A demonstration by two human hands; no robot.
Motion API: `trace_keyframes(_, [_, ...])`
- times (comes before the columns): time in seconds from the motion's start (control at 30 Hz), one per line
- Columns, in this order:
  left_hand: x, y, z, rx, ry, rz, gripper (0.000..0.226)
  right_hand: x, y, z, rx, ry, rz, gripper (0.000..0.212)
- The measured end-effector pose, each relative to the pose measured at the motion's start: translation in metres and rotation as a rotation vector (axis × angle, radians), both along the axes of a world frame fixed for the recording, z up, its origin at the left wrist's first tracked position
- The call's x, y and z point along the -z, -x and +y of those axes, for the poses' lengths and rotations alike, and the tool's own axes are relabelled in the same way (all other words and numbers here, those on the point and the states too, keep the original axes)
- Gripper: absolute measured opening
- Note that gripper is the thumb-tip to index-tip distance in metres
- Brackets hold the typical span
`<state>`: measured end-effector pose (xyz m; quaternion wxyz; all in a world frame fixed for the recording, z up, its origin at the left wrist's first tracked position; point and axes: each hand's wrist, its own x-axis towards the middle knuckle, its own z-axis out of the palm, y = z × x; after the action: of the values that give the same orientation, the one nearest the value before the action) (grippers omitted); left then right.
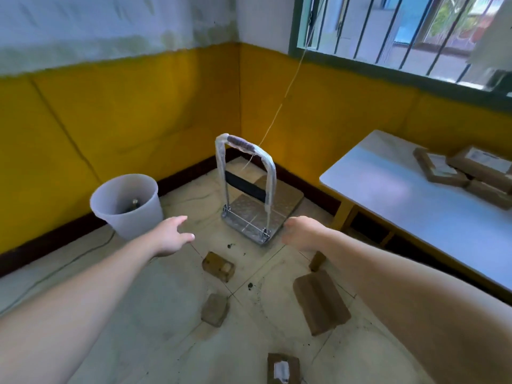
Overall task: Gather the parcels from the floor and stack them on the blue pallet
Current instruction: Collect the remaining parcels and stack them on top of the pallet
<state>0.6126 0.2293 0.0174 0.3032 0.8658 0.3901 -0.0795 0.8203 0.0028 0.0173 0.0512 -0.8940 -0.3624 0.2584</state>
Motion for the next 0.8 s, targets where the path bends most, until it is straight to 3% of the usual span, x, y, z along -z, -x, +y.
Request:
trace_keyframes(0.2, [0.013, -0.021, 0.094, 0.023, 0.046, -0.036, 0.064, 0.004, -0.018, 0.096, 0.015, 0.031, -0.072, 0.023])
trace_keyframes(0.5, [0.041, -0.041, 0.264, 0.198, 0.122, 0.026, 0.065, 0.052, 0.006, 0.24, 0.079, 0.115, 0.006, 0.045])
trace_keyframes(0.8, [0.078, -0.099, 0.325, 0.277, 0.175, 0.11, 0.066, 0.075, -0.019, 0.298, 0.168, 0.142, 0.071, 0.052])
